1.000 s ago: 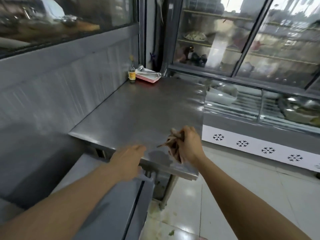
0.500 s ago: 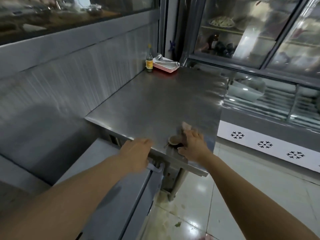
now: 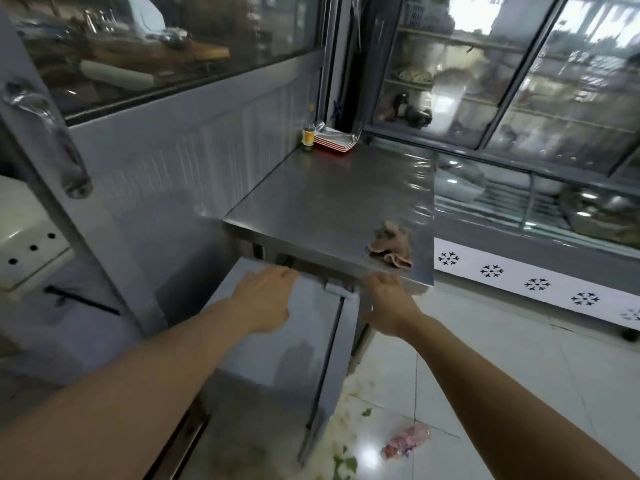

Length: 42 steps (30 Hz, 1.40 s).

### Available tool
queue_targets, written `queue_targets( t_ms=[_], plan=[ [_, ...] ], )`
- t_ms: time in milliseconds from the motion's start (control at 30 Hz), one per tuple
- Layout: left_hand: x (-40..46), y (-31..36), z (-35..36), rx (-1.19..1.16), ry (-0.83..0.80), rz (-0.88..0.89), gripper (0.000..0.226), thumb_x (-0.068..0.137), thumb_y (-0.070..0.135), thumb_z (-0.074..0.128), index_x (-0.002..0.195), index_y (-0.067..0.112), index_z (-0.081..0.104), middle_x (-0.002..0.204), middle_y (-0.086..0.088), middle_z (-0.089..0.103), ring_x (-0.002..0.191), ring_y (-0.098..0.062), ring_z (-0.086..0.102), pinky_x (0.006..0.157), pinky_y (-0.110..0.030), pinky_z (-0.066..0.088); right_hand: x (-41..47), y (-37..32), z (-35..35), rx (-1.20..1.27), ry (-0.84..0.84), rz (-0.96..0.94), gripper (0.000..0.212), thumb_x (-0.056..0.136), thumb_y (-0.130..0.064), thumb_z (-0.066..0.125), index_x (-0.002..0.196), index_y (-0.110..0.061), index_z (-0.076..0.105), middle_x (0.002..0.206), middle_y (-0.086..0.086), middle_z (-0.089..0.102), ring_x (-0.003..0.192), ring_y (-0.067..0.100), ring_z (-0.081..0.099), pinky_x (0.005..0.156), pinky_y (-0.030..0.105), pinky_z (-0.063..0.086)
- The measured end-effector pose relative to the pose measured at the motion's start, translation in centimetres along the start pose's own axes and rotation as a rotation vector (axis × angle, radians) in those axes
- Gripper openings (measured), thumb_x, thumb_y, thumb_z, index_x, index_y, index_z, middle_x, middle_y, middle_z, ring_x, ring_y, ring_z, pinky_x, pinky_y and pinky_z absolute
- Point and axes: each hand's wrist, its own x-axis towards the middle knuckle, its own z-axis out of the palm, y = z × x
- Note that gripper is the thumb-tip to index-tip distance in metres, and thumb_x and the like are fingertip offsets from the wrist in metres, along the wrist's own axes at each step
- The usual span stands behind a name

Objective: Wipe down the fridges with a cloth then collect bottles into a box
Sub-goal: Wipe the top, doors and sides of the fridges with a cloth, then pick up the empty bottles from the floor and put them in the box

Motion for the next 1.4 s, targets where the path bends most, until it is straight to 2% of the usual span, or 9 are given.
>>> queue_targets(
  t_ms=[133, 233, 433, 567, 800, 1033, 1167, 1300, 1400],
  plan=[
    [-7.3, -3.3, 1.1, 0.002, -0.022, 0.038, 0.058, 0.086, 0.019, 0.053, 0.14, 0.018, 0.029, 0.144, -0.004, 0.036, 0.127, -0.026, 0.036, 0.105, -0.04, 0.027, -6.8, -6.0, 2.3, 0.003, 0.007, 0.063, 0.07, 0.084, -0.031, 0.068, 0.142, -0.015, 0.032, 0.151, 0.008, 0.029, 0.14, 0.027, 0.022, 0.112, 0.041, 0.031],
    [-12.1, -5.4, 2.3, 0.041, -0.094, 0.091, 0.059, 0.087, 0.022, 0.054, 0.14, 0.015, 0.03, 0.144, -0.007, 0.036, 0.128, -0.028, 0.037, 0.103, -0.043, 0.03, -11.7, -9.4, 4.0, -0.013, 0.006, 0.082, 0.072, 0.086, -0.031, 0.066, 0.145, -0.015, 0.029, 0.153, 0.007, 0.026, 0.141, 0.027, 0.02, 0.113, 0.042, 0.029],
    [-18.9, -7.7, 5.7, 0.062, -0.17, 0.063, 0.052, 0.088, 0.028, 0.055, 0.135, 0.015, 0.036, 0.14, -0.006, 0.041, 0.125, -0.027, 0.042, 0.1, -0.042, 0.036, -18.5, -13.5, 7.6, -0.013, -0.075, 0.089, 0.07, 0.087, -0.032, 0.064, 0.145, -0.016, 0.027, 0.153, 0.005, 0.025, 0.14, 0.027, 0.02, 0.112, 0.04, 0.029],
    [-22.0, -8.3, 8.9, 0.03, -0.253, 0.044, 0.058, 0.089, 0.027, 0.054, 0.142, 0.019, 0.029, 0.142, -0.006, 0.039, 0.127, -0.027, 0.041, 0.102, -0.044, 0.034, -20.9, -14.7, 10.9, 0.015, -0.133, 0.114, 0.069, 0.088, -0.031, 0.062, 0.145, -0.015, 0.027, 0.153, 0.006, 0.023, 0.139, 0.028, 0.021, 0.111, 0.04, 0.029],
    [-26.4, -8.0, 15.7, 0.014, -0.345, -0.018, 0.054, 0.085, 0.019, 0.056, 0.136, 0.019, 0.036, 0.14, -0.006, 0.042, 0.126, -0.027, 0.043, 0.099, -0.042, 0.035, -25.0, -15.1, 18.6, 0.082, -0.276, 0.128, 0.068, 0.087, -0.03, 0.063, 0.144, -0.014, 0.029, 0.153, 0.008, 0.025, 0.139, 0.028, 0.022, 0.11, 0.04, 0.03],
    [-30.5, -8.6, 23.8, -0.02, -0.445, -0.084, 0.053, 0.085, 0.023, 0.054, 0.135, 0.02, 0.037, 0.135, -0.005, 0.049, 0.12, -0.027, 0.05, 0.096, -0.04, 0.042, -29.0, -15.3, 26.6, 0.123, -0.416, 0.141, 0.068, 0.088, -0.031, 0.062, 0.144, -0.014, 0.028, 0.152, 0.009, 0.025, 0.138, 0.028, 0.022, 0.109, 0.038, 0.031],
    [-31.1, -10.4, 28.7, -0.094, -0.492, -0.156, 0.059, 0.087, 0.023, 0.053, 0.141, 0.02, 0.031, 0.141, -0.006, 0.042, 0.127, -0.026, 0.043, 0.1, -0.039, 0.04, -29.8, -15.5, 31.5, 0.154, -0.47, 0.178, 0.07, 0.088, -0.029, 0.062, 0.146, -0.014, 0.026, 0.153, 0.007, 0.026, 0.138, 0.028, 0.024, 0.109, 0.038, 0.032],
    [-30.9, -13.1, 34.2, -0.134, -0.524, -0.195, 0.05, 0.086, 0.027, 0.055, 0.133, 0.02, 0.038, 0.132, -0.005, 0.05, 0.117, -0.027, 0.052, 0.089, -0.036, 0.042, -29.6, -16.2, 37.3, 0.199, -0.51, 0.254, 0.068, 0.088, -0.029, 0.061, 0.145, -0.013, 0.027, 0.151, 0.007, 0.029, 0.137, 0.028, 0.026, 0.108, 0.037, 0.034],
    [-30.4, -15.6, 38.9, -0.14, -0.6, -0.224, 0.056, 0.087, 0.031, 0.057, 0.136, 0.018, 0.035, 0.133, -0.007, 0.05, 0.12, -0.028, 0.05, 0.095, -0.042, 0.043, -28.7, -17.2, 42.4, 0.235, -0.538, 0.325, 0.066, 0.088, -0.03, 0.061, 0.143, -0.013, 0.029, 0.149, 0.008, 0.032, 0.134, 0.028, 0.03, 0.107, 0.038, 0.035]
  ],
)
